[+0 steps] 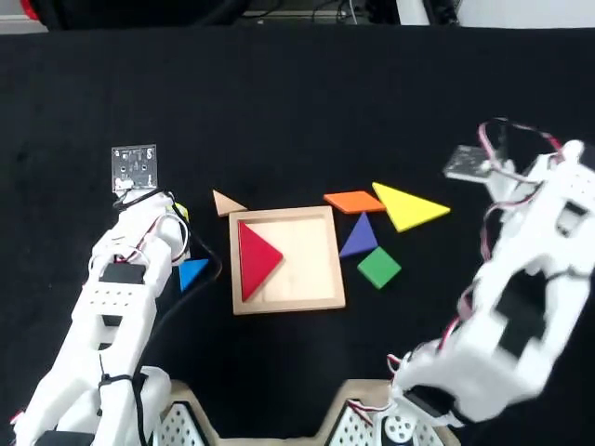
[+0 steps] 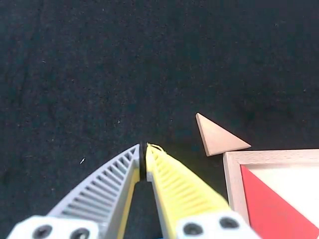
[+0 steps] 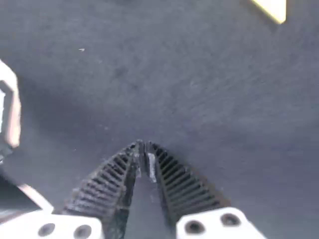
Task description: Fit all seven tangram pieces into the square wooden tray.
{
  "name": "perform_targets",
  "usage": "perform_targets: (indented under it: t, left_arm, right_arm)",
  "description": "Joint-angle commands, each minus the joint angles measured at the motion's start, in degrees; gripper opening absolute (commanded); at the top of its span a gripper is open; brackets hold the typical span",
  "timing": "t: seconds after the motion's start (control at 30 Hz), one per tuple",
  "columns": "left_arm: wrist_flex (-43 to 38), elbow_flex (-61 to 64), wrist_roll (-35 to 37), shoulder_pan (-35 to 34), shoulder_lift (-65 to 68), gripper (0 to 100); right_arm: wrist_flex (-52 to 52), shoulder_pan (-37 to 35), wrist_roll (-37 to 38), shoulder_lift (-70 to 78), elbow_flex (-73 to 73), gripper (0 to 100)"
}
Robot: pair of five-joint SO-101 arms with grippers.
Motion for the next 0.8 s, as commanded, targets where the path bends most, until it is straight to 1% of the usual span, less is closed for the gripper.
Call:
perform_targets:
  t: [0.0, 0.03, 0.1, 0.13, 0.2, 0.27, 0.33, 0.43, 0.63, 0.77]
  left_arm:
    - [-0.6, -0.3, 0.7, -0.1, 0.0, 4]
    - [-0.6, -0.3, 0.7, -0.1, 0.0, 4]
    - [-0.6, -0.3, 0.7, -0.1, 0.0, 4]
    - [-0.6, -0.3, 0.7, -0.1, 0.0, 4]
    - [-0.6, -0.3, 0.7, -0.2, 0.0, 4]
    - [-0.6, -0.3, 0.7, -0.2, 0.0, 4]
    - [-0.6, -0.3, 0.7, -0.3, 0.0, 4]
    - [-0.7, -0.3, 0.7, -0.3, 0.0, 4]
    - [-0.9, -0.6, 0.7, -0.6, 0.0, 4]
    - [-0.9, -0.7, 0.7, -0.6, 0.0, 4]
  right_arm:
    - [-9.2, -6.4, 0.1, -14.5, 13.3, 1.1]
    - [-11.5, -8.5, -1.6, -15.5, 15.9, 1.2]
    - [-14.9, -12.8, -7.6, -15.7, 18.3, 2.4]
    - [-15.9, -14.6, -10.4, -15.2, 18.6, 5.3]
    - [-17.8, -17.1, -14.2, -13.3, 18.0, 14.8]
    - [-18.5, -19.0, -14.6, -11.1, 17.3, 24.4]
    - [-18.5, -20.9, -14.1, -8.3, 16.7, 31.2]
    - [-18.5, -23.5, -11.3, -4.2, 15.2, 32.2]
    - [-18.5, -23.9, -11.3, 5.5, 7.7, 32.7]
    - [-18.4, -24.0, -11.7, 12.0, 2.4, 36.7]
